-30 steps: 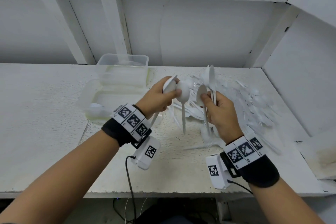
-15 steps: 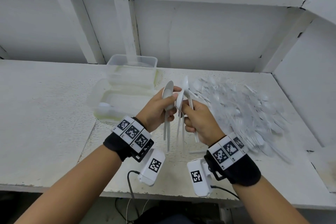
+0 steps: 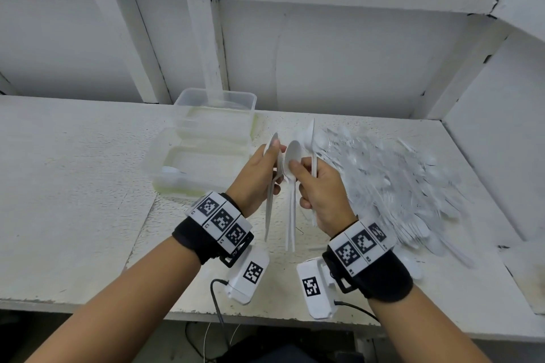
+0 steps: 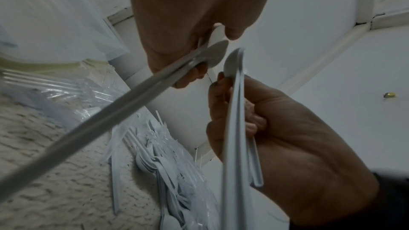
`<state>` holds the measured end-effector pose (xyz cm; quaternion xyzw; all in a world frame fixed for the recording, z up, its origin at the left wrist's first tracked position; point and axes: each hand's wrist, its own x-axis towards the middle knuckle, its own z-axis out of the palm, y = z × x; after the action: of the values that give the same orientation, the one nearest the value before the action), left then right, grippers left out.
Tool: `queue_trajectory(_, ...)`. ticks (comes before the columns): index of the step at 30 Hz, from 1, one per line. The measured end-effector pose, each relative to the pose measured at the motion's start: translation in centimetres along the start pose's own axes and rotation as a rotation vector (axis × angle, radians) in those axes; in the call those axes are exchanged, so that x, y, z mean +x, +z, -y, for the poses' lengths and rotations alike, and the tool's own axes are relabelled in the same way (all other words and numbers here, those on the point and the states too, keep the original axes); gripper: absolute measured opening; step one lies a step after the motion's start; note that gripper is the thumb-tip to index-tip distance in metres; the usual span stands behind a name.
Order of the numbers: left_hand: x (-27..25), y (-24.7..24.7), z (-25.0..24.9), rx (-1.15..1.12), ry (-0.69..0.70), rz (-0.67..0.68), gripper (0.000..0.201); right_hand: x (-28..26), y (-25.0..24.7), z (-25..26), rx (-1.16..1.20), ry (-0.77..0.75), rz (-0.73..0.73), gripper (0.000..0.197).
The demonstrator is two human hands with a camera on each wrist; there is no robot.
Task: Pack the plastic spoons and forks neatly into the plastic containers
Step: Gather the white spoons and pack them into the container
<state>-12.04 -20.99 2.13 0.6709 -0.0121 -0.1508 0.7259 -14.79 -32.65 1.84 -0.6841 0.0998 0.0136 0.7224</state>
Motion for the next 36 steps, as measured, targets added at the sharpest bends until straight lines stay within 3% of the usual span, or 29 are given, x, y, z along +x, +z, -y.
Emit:
queue_trajectory(2, -0.1, 0.2, -0.2, -0.028, -0.004, 0.015, 0.049, -0.1, 0.0, -0.1, -0.034, -0.037, -0.004, 0.010)
queue_trajectory(5, -0.1, 0.0, -0.3, -0.108, -0.026, -0.004, 0.025, -0.6, 0.2, -0.3, -0.083, -0.098, 0.012, 0.013)
queue_trajectory(11, -0.5, -0.1, -0.1, -0.051, 0.048, -0.008, 0.024, -0.4, 0.2, -0.5, -0.202, -0.166, -0.039, 0.015)
queue_trajectory(15, -0.7, -0.1, -0.3, -0.093, -0.001, 0.044, 0.019, 0.3, -0.1, -0.5, -0.306, -0.203, -0.104, 0.023)
queue_trajectory(20, -0.8, 0.0, -0.7, -0.187, -0.032, 0.117, 0.029, 0.7, -0.2, -0.5, -0.342, -0.256, -0.201, 0.026)
queue_trajectory(24, -0.2, 0.2, -0.3, -0.077, 0.011, -0.014, 0.024, 0.6, 0.0, 0.0, -0.299, -0.250, -0.162, 0.023)
queue_trajectory(27, -0.1, 0.3, 0.1, -0.036, 0.022, -0.034, 0.030, 0.5, 0.2, 0.2, -0.286, -0.252, -0.148, 0.026)
queue_trajectory(33, -0.5, 0.6, -0.3, -0.105, -0.021, 0.190, 0.054, 0.5, 0.7, 0.3, -0.338, -0.326, -0.140, 0.005)
queue_trajectory(36, -0.5, 0.8, -0.3, -0.111, -0.025, 0.202, 0.048, 0.6, 1.2, -0.1, -0.419, -0.388, -0.202, 0.016)
